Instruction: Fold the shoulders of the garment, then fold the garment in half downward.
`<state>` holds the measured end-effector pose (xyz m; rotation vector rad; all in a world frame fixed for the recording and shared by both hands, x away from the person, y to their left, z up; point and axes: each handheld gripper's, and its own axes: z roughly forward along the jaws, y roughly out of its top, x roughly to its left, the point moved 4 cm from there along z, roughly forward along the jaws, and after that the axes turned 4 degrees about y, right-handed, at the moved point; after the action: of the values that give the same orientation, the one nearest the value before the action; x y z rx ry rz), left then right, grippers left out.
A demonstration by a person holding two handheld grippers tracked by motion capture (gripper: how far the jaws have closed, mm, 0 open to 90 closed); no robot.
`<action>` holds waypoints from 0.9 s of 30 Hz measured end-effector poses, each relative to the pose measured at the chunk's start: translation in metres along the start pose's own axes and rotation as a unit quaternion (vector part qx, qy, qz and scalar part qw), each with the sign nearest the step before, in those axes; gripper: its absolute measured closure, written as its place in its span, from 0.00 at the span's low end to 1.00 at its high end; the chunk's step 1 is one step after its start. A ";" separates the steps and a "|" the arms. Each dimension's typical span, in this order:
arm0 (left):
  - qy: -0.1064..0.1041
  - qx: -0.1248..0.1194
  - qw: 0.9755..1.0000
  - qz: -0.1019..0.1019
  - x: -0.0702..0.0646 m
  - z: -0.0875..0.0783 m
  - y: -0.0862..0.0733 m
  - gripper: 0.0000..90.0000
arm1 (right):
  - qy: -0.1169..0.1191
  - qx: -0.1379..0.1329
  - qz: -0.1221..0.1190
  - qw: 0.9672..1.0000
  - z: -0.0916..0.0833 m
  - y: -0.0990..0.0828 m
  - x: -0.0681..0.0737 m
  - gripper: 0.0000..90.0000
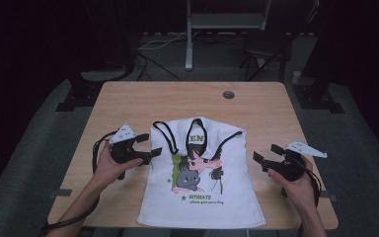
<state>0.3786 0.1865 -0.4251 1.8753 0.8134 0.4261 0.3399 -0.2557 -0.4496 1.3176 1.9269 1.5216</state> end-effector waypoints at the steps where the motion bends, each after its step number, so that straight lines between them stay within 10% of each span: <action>1: 0.000 0.000 1.000 -0.003 0.001 0.000 0.001 0.23 | 0.000 -0.001 0.000 1.000 0.000 0.001 0.000 0.15; 15: 0.008 -0.005 0.999 -0.040 0.030 0.012 0.014 0.23 | 0.003 0.006 0.003 1.000 0.009 0.008 -0.004 0.15; 27: 0.054 0.054 0.994 -0.083 0.080 0.055 0.027 0.23 | 0.013 0.054 0.015 0.998 0.053 0.050 -0.028 0.15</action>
<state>0.4787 0.1992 -0.4293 1.8777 1.0760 0.3878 0.4157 -0.2493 -0.4309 1.3825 2.0407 1.4737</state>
